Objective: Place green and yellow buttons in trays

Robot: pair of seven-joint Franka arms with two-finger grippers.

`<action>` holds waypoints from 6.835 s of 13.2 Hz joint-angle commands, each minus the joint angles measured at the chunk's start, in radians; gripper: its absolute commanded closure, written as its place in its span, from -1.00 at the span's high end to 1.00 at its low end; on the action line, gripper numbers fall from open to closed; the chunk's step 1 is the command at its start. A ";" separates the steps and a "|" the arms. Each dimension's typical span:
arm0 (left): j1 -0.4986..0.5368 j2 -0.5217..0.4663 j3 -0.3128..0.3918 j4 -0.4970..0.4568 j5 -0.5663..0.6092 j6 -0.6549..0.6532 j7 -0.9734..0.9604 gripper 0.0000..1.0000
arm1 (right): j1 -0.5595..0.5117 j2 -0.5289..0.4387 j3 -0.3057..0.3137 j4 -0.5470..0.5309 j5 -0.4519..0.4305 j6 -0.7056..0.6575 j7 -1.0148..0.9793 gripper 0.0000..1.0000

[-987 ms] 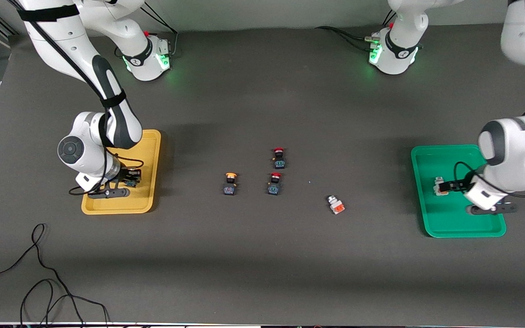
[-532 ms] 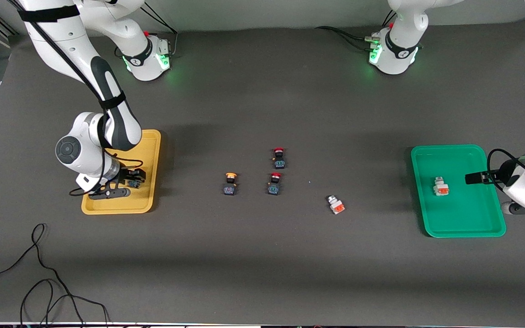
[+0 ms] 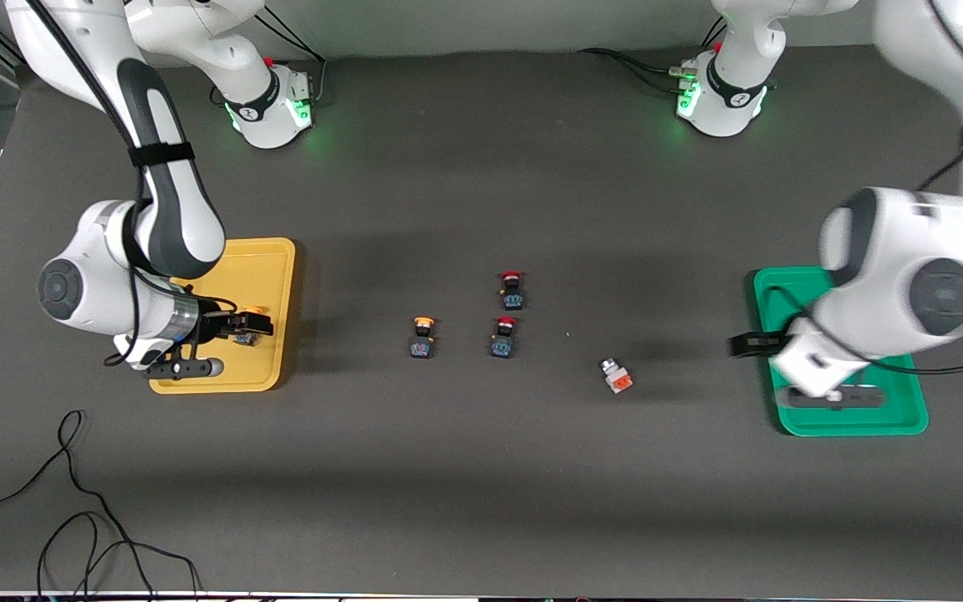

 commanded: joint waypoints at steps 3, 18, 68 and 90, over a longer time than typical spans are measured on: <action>-0.162 0.075 0.006 0.024 -0.063 0.085 -0.484 0.98 | 0.152 0.126 -0.005 0.192 0.020 -0.043 0.354 0.97; -0.212 0.341 0.013 0.017 -0.010 0.398 -0.644 0.96 | 0.365 0.526 0.050 0.398 0.146 0.162 0.612 0.96; 0.454 -0.102 0.006 -0.084 0.125 -0.064 0.601 0.98 | 0.336 0.297 -0.534 -0.229 0.597 0.287 -0.806 0.99; -0.040 -0.331 0.222 0.079 0.007 -0.388 0.324 0.98 | 0.580 0.251 -1.145 0.633 0.195 -0.876 -0.230 0.93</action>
